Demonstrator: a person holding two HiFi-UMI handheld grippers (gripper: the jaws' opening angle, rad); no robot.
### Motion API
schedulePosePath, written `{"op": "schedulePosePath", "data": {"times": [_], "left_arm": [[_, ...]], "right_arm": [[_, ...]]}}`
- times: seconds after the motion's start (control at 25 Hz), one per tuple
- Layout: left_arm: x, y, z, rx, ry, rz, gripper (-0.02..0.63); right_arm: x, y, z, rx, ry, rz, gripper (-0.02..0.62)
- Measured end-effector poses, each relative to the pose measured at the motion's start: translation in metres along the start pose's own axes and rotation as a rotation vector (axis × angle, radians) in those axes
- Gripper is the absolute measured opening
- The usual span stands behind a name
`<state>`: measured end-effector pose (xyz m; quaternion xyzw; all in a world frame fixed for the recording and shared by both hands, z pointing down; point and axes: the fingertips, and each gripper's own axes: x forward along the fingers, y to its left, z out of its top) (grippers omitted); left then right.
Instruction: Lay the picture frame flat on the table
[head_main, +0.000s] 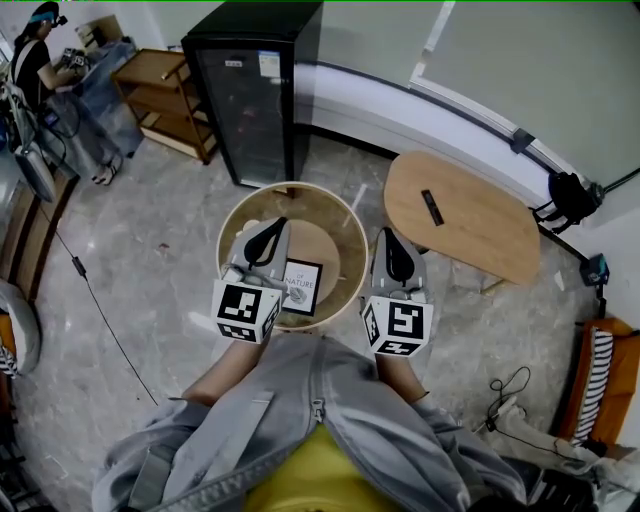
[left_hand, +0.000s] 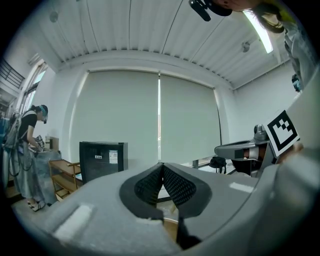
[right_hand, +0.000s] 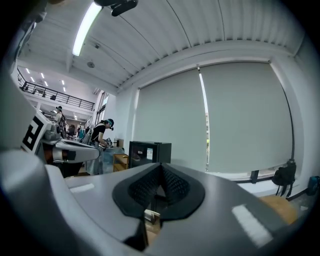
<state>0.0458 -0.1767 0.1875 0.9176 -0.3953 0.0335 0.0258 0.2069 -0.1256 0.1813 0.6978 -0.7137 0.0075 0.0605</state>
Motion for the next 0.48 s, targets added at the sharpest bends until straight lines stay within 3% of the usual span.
{"op": "schedulePosePath", "data": {"times": [0.48], "left_arm": [[-0.018, 0.003, 0.003, 0.012, -0.012, 0.041, 0.003]], "right_arm": [[-0.011, 0.004, 0.003, -0.007, -0.011, 0.035, 0.000]]}}
